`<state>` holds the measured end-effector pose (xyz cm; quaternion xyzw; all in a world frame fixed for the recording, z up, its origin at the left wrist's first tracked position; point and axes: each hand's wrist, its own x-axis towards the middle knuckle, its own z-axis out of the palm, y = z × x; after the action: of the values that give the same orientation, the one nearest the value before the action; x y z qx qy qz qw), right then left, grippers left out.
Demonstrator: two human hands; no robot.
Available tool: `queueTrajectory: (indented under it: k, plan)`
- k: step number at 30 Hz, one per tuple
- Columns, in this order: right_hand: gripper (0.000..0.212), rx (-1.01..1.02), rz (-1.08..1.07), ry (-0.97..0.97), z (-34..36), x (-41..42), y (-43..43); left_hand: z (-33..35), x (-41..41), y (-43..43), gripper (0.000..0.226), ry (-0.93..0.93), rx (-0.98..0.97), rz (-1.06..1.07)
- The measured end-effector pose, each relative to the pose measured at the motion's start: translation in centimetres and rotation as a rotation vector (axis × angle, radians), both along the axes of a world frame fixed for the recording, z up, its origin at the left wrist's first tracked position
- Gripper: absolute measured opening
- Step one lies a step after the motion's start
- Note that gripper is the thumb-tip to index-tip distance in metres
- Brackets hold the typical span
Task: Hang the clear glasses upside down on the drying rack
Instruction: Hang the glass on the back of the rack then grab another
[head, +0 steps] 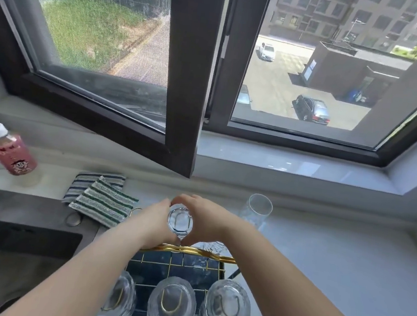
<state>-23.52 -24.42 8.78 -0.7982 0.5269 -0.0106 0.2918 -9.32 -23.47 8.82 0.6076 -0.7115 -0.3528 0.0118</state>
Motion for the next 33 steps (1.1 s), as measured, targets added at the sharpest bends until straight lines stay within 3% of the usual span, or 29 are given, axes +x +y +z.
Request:
queueTrajectory:
  k: [7, 9, 14, 18, 24, 29, 33]
  plan:
    - [0.091, 0.016, -0.012, -0.009, 0.2, -0.6, -0.2, 0.4, 0.1, 0.2, 0.080, 0.019, 0.011, 0.022]
    - [0.090, 0.027, -0.080, -0.121, 1.0, -1.9, 0.2, 0.9, 0.0, 0.3, 0.086, 0.022, 0.004, 0.031]
    - [0.056, -0.045, -0.365, -0.628, 2.8, -8.5, 2.6, 2.9, -3.2, 0.2, 0.092, 0.053, -0.078, 0.003]
    - [0.042, -0.108, -0.649, -0.717, 0.5, -14.5, 5.1, 3.8, -8.3, 0.3, 0.100, 0.072, -0.172, -0.076]
    - [0.065, -0.052, -0.904, -0.678, -5.8, -19.6, 6.9, 1.6, -16.8, -2.1, 0.096, -0.079, -0.056, -0.227]
    - [0.085, 0.037, -0.900, -0.656, -10.2, -20.8, 4.5, -1.8, -20.7, -6.3, 0.089, -0.217, -0.008, -0.195]
    - [0.098, 0.087, -0.869, -0.669, -13.0, -20.5, 1.2, -4.1, -22.5, -9.1, 0.101, -0.218, 0.019, -0.206]
